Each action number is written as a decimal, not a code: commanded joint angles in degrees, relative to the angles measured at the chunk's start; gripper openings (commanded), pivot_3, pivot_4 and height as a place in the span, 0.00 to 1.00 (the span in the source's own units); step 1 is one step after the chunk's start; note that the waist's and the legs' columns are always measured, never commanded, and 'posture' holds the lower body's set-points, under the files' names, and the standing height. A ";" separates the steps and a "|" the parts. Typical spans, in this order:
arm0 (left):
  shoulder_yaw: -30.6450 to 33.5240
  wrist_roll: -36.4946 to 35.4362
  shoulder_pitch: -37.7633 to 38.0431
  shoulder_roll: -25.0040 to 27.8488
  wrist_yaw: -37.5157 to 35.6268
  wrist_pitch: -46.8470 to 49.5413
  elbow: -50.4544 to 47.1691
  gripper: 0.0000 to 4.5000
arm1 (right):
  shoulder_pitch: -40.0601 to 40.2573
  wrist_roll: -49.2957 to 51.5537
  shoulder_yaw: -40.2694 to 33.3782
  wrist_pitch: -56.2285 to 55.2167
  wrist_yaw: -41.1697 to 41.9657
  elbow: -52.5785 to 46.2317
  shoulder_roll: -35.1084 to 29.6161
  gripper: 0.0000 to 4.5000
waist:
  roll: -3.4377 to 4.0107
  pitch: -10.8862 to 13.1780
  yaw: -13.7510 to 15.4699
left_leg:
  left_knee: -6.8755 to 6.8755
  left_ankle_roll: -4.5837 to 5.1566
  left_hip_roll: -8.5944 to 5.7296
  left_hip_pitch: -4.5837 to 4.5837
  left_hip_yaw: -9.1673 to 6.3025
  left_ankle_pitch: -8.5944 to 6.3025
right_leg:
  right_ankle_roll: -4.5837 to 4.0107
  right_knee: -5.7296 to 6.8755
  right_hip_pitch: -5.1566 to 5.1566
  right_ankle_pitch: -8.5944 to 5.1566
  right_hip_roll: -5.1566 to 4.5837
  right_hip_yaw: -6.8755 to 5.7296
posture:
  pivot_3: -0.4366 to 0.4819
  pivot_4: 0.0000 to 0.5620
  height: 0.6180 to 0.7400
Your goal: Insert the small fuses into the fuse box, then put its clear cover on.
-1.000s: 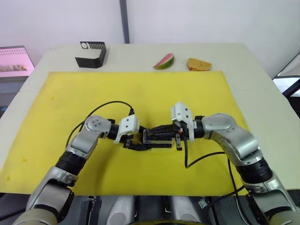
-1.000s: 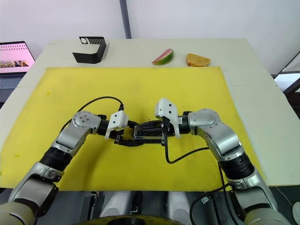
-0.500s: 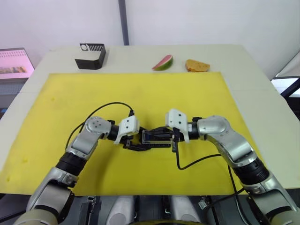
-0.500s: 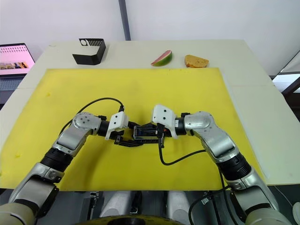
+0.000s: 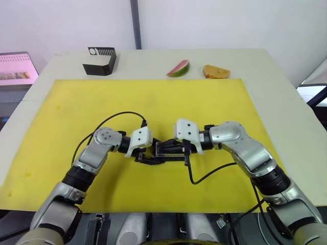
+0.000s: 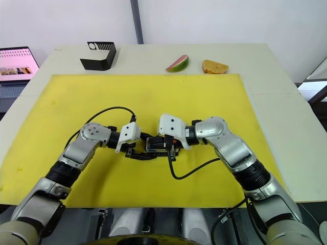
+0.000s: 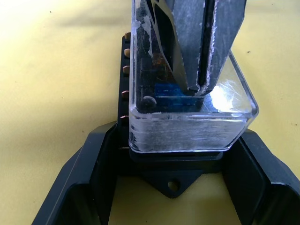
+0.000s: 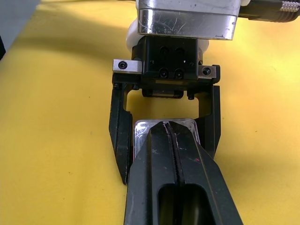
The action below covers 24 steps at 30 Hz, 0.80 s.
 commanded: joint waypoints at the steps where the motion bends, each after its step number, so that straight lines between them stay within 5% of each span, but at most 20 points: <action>1: 0.09 0.73 -0.62 -0.66 0.65 -0.66 0.19 0.57 | 1.39 -3.41 4.40 3.79 -0.58 2.43 0.02 0.01 | 0.00 -0.01 -0.02 | 0.00 0.00 0.00 0.00 0.00 0.00 | 0.00 0.00 0.00 0.00 0.00 0.00 | 0.48 0.27 1.00; 24: 0.11 0.99 -2.68 -2.23 0.05 -0.66 2.16 0.57 | -1.03 -9.10 10.20 8.29 -0.91 5.59 -1.93 0.01 | 0.05 -0.60 0.11 | 0.00 0.02 -0.02 0.02 -0.01 -0.01 | -0.01 -0.02 0.04 0.00 -0.04 0.00 | 0.48 0.27 1.00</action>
